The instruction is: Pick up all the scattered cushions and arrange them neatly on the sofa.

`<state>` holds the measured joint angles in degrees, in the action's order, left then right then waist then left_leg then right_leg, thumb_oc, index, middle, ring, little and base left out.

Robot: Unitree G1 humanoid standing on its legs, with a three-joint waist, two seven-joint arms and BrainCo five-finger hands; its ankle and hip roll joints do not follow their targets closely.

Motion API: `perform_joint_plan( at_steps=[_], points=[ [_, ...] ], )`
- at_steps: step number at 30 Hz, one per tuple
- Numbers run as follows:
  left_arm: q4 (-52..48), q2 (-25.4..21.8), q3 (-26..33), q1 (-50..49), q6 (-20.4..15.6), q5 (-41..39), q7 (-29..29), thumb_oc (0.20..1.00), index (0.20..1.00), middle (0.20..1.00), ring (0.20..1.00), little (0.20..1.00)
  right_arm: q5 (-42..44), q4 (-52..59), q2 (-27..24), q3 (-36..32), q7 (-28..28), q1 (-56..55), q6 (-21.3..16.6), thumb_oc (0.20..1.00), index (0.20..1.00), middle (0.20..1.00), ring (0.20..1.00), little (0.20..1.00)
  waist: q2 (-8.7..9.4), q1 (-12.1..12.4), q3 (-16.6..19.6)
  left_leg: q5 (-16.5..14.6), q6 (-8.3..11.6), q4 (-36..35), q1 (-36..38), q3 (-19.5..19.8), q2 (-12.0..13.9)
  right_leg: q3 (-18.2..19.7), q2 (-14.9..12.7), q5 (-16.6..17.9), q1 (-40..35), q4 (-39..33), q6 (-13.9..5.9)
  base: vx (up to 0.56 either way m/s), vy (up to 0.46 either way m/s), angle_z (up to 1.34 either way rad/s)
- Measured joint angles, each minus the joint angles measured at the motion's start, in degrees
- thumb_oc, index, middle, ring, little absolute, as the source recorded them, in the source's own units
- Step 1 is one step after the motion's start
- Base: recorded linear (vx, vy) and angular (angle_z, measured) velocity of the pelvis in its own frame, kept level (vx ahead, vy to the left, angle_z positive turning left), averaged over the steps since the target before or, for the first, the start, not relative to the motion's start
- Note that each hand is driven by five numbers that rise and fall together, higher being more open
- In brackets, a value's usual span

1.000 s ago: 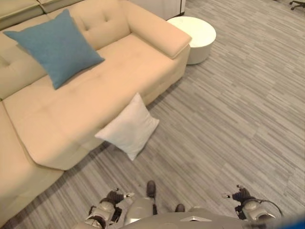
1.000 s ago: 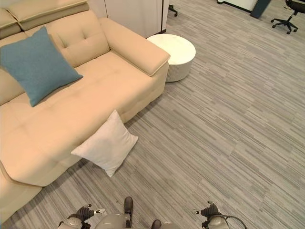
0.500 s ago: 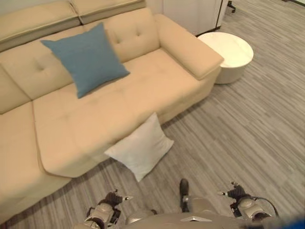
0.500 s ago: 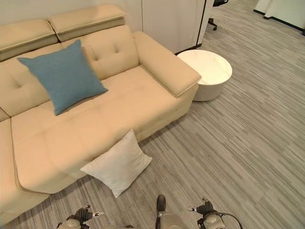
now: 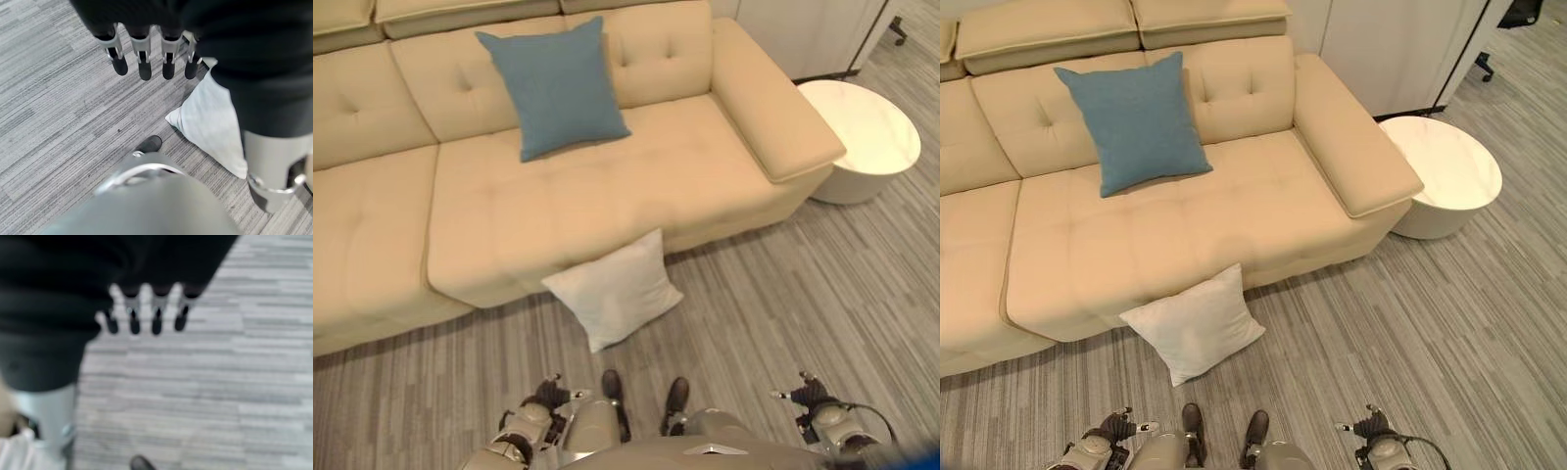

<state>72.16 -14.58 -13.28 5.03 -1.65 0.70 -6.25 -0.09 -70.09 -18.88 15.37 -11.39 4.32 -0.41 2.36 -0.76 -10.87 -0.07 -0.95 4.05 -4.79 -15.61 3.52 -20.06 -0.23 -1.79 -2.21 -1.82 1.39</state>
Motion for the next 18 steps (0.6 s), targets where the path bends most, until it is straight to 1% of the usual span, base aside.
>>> perform_joint_plan(
  at_steps=[1,2,4,5,7,8,9,10,11,12,13,14,15,16,17,18],
  points=[
    [-0.04,-0.19,-0.04,-0.51,0.11,0.00,-0.02,1.000,1.000,1.000,1.000,1.000,0.00,0.25,0.01,-0.02,0.02,-0.54,-0.04,1.000,1.000,1.000,1.000,1.000,0.17,-0.12,0.59,-0.19,-0.20,-1.20,0.65,0.37,-0.85,0.58,-0.85,-1.48,0.62,2.13,-1.04,0.14,0.127,0.01],
    [-0.04,-0.44,-0.02,-0.68,0.10,0.01,0.00,1.000,1.000,1.000,1.000,1.000,0.00,0.12,0.02,-0.41,0.06,-0.86,0.16,1.000,1.000,1.000,1.000,1.000,0.54,-0.15,1.08,-0.14,-0.51,-2.45,1.27,0.35,-1.69,0.66,-1.77,-2.43,1.43,4.03,-1.03,0.16,0.178,0.16],
    [0.03,-1.10,0.03,-0.74,0.14,0.02,-0.01,1.000,1.000,1.000,1.000,1.000,-0.02,0.34,-0.02,-0.71,0.08,-0.99,0.21,1.000,1.000,1.000,1.000,1.000,0.78,-0.19,1.23,0.06,-1.99,-4.63,3.58,0.41,-3.17,1.63,-3.51,-4.50,2.13,8.65,-2.03,0.11,0.139,0.10],
    [0.03,-1.34,0.01,-0.85,0.14,0.02,0.00,1.000,1.000,1.000,1.000,1.000,-0.03,0.48,-0.05,-0.71,0.13,-0.71,0.21,1.000,1.000,1.000,1.000,1.000,0.55,-0.12,1.27,0.23,-2.38,-5.54,4.66,0.51,-3.55,2.63,-4.37,-5.74,3.45,12.92,-3.38,0.04,0.062,0.13],
    [-0.15,-2.07,0.01,-0.25,0.13,0.02,-0.08,1.000,1.000,1.000,1.000,1.000,-0.05,0.76,0.12,-0.65,0.29,-0.46,0.18,1.000,1.000,1.000,1.000,1.000,0.28,-0.18,1.28,0.31,-3.05,-5.98,5.80,0.96,-3.67,4.23,-5.97,-7.68,7.07,21.76,-5.27,0.10,0.068,0.28],
    [-0.23,-2.94,0.05,0.71,0.13,0.02,-0.10,1.000,1.000,1.000,1.000,1.000,-0.04,1.58,0.42,-0.64,0.48,0.18,0.10,1.000,1.000,1.000,1.000,1.000,0.35,-0.39,1.28,-0.38,-4.08,-6.02,6.16,2.93,-4.09,8.19,-6.02,-9.14,11.12,29.88,-7.09,0.24,0.035,0.67],
    [-0.53,-3.38,0.01,0.96,0.10,0.01,-0.11,1.000,1.000,1.000,1.000,1.000,-0.02,2.77,0.42,-0.71,0.70,0.31,0.00,1.000,1.000,1.000,1.000,1.000,0.46,-1.09,1.30,-0.64,-4.59,-7.03,7.64,4.43,-4.69,13.52,-4.95,-9.59,13.10,30.36,-7.63,0.29,-0.026,0.94],
    [0.01,-3.10,0.00,0.89,0.14,0.02,-0.09,1.000,1.000,1.000,1.000,1.000,0.00,3.26,0.42,-0.64,0.76,0.76,-0.12,1.000,1.000,1.000,1.000,1.000,-0.28,-1.89,1.01,-0.48,-4.34,-8.04,9.17,6.75,-4.51,19.18,-2.36,-9.51,14.19,25.71,-7.10,0.24,-0.070,0.91],
    [0.03,-2.99,-0.15,1.51,0.09,0.02,-0.11,1.000,1.000,1.000,1.000,1.000,0.00,3.70,0.41,-0.59,0.87,1.01,-0.05,1.000,1.000,1.000,1.000,1.000,-0.43,-2.14,0.84,-0.57,-4.35,-8.16,9.42,7.93,-4.54,19.61,-1.93,-8.64,15.67,23.35,-6.97,0.14,-0.053,0.71],
    [0.07,-2.79,-0.09,1.94,0.01,0.02,-0.12,1.000,1.000,1.000,1.000,1.000,0.01,3.72,0.36,-0.53,0.94,1.03,-0.01,1.000,1.000,1.000,1.000,1.000,-0.67,-1.94,0.55,-0.81,-4.31,-8.42,9.70,8.80,-4.50,20.18,-1.52,-6.96,17.67,21.43,-6.52,0.08,-0.033,0.67],
    [0.19,-2.56,-0.10,2.06,0.05,0.03,-0.09,1.000,1.000,1.000,1.000,1.000,0.01,3.70,0.32,-0.22,0.96,1.03,-0.01,1.000,1.000,1.000,1.000,1.000,-0.67,-2.36,0.37,-1.14,-4.12,-8.36,9.83,10.15,-4.42,21.45,-0.86,-5.10,18.18,17.22,-6.68,0.08,-0.040,0.69],
    [0.03,-2.53,-0.07,1.49,0.00,0.03,-0.07,1.000,1.000,1.000,1.000,1.000,0.05,3.64,0.40,-0.18,1.03,0.68,0.00,1.000,1.000,1.000,1.000,1.000,-0.27,-2.78,0.31,-0.96,-3.60,-8.82,10.27,10.15,-4.72,21.28,-1.28,-2.10,18.20,14.36,-6.96,0.12,-0.113,0.73],
    [-0.23,-2.65,-0.06,0.55,-0.10,0.02,-0.09,1.000,1.000,1.000,1.000,1.000,0.34,3.52,0.54,-0.22,1.08,-0.02,-0.01,1.000,1.000,1.000,1.000,1.000,0.79,-2.68,0.90,-1.44,-2.95,-9.24,11.70,10.88,-5.61,21.26,-2.04,1.18,17.94,13.44,-6.95,0.11,-0.144,0.52],
    [-0.20,-2.48,-0.04,-0.18,-0.17,0.02,-0.14,1.000,1.000,1.000,1.000,1.000,0.46,2.75,0.49,-0.27,1.09,-0.25,-0.01,1.000,1.000,1.000,1.000,1.000,1.19,-2.44,1.53,-2.80,-2.24,-9.03,12.61,11.86,-5.72,21.27,-2.51,4.49,16.85,12.64,-4.74,0.09,-0.144,0.41],
    [-0.13,-1.77,-0.09,-1.09,-0.19,0.02,-0.08,1.000,1.000,1.000,1.000,1.000,0.47,1.92,0.18,-0.64,1.04,-0.14,0.09,1.000,1.000,1.000,1.000,1.000,0.34,-2.42,2.12,-3.55,-1.49,-8.42,12.65,12.85,-4.30,20.13,-1.36,4.36,15.42,10.93,-3.91,0.05,-0.072,0.34],
    [-0.14,-1.66,-0.08,-1.23,-0.20,0.02,-0.05,1.000,1.000,1.000,1.000,1.000,0.46,1.77,-0.08,-0.63,1.04,-0.04,0.05,1.000,1.000,1.000,1.000,1.000,-0.76,-1.91,2.73,-4.40,-0.12,-6.90,11.79,13.23,-2.87,19.39,-0.09,5.07,14.11,8.16,-3.07,0.08,-0.087,0.22]
  ],
)
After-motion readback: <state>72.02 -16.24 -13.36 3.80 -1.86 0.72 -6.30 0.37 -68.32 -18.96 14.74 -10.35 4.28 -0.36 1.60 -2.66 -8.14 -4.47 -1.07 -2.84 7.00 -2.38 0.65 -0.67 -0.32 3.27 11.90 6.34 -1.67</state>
